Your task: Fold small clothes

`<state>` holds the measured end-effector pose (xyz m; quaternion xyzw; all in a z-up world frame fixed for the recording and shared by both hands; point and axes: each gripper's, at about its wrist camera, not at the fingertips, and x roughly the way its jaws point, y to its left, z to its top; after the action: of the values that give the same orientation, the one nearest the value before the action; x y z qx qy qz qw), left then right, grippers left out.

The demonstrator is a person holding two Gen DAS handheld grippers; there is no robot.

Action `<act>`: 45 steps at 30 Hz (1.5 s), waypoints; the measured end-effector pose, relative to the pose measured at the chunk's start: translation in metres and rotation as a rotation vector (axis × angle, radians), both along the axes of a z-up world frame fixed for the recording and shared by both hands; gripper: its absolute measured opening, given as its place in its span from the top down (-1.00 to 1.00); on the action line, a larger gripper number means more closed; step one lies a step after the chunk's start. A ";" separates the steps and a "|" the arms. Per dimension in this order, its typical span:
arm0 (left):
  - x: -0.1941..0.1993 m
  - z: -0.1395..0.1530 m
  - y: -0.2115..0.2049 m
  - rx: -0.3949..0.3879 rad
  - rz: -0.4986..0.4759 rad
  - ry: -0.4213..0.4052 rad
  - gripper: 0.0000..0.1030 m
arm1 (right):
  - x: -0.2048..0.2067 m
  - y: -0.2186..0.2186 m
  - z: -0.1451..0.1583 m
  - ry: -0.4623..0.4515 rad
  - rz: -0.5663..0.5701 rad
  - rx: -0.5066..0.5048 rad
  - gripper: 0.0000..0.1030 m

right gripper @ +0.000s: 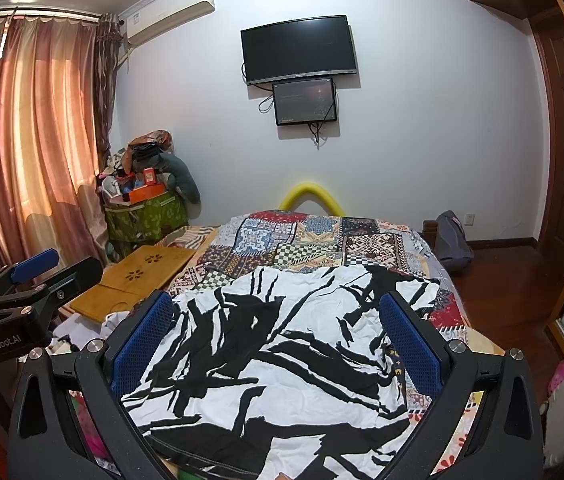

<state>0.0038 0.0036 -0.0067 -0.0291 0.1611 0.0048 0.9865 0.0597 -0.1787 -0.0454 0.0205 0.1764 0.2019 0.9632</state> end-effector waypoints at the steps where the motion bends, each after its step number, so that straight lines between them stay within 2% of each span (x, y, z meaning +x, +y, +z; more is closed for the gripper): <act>1: 0.000 0.000 0.000 0.000 0.000 0.000 -1.00 | 0.000 0.000 0.000 0.000 0.000 0.000 -0.99; 45: 0.000 0.007 -0.004 0.008 0.009 0.001 -1.00 | 0.001 -0.001 0.001 0.002 0.003 -0.002 -0.99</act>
<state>0.0042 0.0000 0.0007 -0.0261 0.1617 0.0100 0.9864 0.0605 -0.1802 -0.0445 0.0192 0.1776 0.2033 0.9627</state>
